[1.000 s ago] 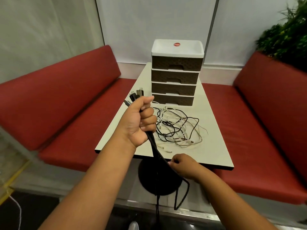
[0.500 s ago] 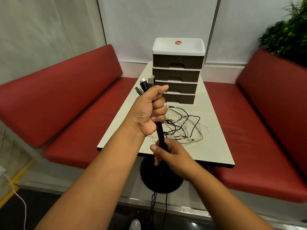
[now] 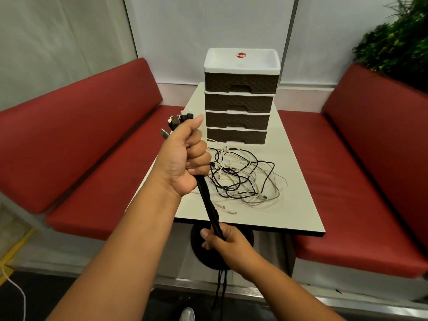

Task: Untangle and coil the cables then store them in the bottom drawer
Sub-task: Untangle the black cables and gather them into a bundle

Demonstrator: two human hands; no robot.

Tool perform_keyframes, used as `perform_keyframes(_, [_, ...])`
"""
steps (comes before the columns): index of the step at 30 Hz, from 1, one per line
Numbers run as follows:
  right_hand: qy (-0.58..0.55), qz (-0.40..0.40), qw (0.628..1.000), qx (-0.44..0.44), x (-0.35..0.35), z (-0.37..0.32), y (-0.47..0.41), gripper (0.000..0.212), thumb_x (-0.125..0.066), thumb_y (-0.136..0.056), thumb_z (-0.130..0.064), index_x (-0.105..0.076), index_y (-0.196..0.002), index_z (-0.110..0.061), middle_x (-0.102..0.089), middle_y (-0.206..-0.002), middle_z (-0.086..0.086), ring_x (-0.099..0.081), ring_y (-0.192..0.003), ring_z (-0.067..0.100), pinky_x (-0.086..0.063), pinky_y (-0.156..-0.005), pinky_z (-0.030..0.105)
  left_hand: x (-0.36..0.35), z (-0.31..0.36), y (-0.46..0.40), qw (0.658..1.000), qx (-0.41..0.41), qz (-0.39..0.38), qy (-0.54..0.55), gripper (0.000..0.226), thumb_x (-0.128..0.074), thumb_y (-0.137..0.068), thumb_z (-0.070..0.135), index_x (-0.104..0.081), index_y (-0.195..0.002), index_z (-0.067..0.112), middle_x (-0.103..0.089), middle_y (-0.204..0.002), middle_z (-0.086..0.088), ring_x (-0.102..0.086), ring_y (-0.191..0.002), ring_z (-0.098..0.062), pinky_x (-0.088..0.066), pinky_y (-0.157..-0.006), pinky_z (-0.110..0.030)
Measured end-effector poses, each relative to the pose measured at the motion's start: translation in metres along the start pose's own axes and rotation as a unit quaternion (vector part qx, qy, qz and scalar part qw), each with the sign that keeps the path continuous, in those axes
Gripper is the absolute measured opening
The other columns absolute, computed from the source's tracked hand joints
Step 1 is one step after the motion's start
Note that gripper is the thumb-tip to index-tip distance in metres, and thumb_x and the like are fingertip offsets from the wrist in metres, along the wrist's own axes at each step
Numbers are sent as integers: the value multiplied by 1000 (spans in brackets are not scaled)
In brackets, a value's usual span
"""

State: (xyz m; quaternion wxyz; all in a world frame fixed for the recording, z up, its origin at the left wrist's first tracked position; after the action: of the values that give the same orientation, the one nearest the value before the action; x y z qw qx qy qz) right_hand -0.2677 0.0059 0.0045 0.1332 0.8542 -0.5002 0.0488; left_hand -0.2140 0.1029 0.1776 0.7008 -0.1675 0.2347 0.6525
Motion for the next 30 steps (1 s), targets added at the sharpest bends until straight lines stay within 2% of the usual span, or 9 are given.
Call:
perform_keyframes(3, [31, -31, 999, -18, 0, 21, -12, 16, -65, -89, -38, -62, -101, -27, -66, -97, -7, -62, -93, 7, -48, -88, 27, 18, 6, -11, 1000, -2, 16, 12, 57, -51, -95, 34, -22, -47, 24, -14, -38, 10, -12, -30, -4, -7, -36, -12])
perform_keyframes(7, [56, -63, 995, -47, 9, 34, -30, 66, -53, -89, 1, -36, -137, -41, -49, -130, -19, -46, -122, -1, -47, -88, 12, 44, 9, -30, 999, -1, 38, 22, 55, -50, -95, 31, -23, -47, 25, -15, -38, 11, -13, -29, -2, -7, -35, -14])
perform_keyframes(14, [34, 64, 997, -35, 52, 9, -94, 43, -42, -88, 5, -63, -107, -29, -69, -100, -2, -69, -89, 15, -52, -80, 37, 84, 5, -71, 997, 9, 71, 39, 42, -64, -75, 29, -31, -50, 24, -17, -40, 12, -15, -30, 0, -5, -35, -15])
perform_keyframes(19, [23, 135, 991, -7, 74, -22, -142, 28, -48, -94, -2, -67, -100, -23, -71, -93, -1, -69, -83, 16, -55, -81, 35, 110, -1, -105, 994, 45, 71, 63, 47, -61, -82, 32, -29, -50, 25, -16, -40, 12, -15, -30, 0, -8, -32, -14])
perform_keyframes(22, [94, 202, 975, 11, 87, -28, -173, 20, -52, -94, -10, -67, -98, -23, -64, -82, -10, -58, -61, -4, -47, -56, 14, 126, -4, -125, 992, 75, 67, 75, 51, -57, -89, 35, -22, -52, 26, -15, -39, 11, -15, -29, -1, -10, -29, -14])
perform_keyframes(24, [138, 229, 964, 4, 93, -26, -192, 20, -51, -95, -11, -67, -101, -22, -59, -78, -11, -50, -47, -4, -35, -45, 10, 136, -5, -136, 991, 89, 73, 70, 52, -55, -93, 35, -22, -54, 27, -15, -40, 11, -14, -29, -1, -10, -29, -13])
perform_keyframes(26, [191, 230, 954, 1, 96, -27, -213, 22, -50, -96, -11, -67, -103, -21, -63, -89, -4, -53, -55, 1, -36, -49, 12, 147, -6, -147, 990, 100, 81, 65, 51, -56, -93, 34, -23, -54, 27, -15, -40, 11, -14, -30, -2, -9, -31, -14])
perform_keyframes(28, [259, 209, 943, 4, 96, -27, -237, 25, -49, -97, -9, -70, -107, -18, -64, -107, 3, -62, -87, 13, -38, -67, 16, 157, -6, -157, 989, 109, 89, 54, 51, -59, -90, 34, -22, -56, 28, -14, -41, 11, -13, -31, -2, -8, -31, -15])
perform_keyframes(30, [328, 166, 930, -16, 96, -20, -260, 28, -49, -97, -7, -71, -110, -18, -61, -114, 4, -61, -101, 21, -37, -76, 20, 166, -5, -165, 988, 111, 98, 37, 49, -61, -89, 34, -23, -58, 28, -14, -43, 11, -13, -33, -2, -9, -32, -15])
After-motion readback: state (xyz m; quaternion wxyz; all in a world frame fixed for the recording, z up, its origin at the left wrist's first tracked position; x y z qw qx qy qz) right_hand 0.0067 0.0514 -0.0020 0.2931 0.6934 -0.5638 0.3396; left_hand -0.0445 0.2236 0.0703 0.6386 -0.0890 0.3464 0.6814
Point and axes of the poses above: each hand's wrist, its own y-axis away from the middle knuckle, its own x-axis out of the back of the hand, z = x × y, the point moved 8 cm from there along -y, towards the middle knuckle
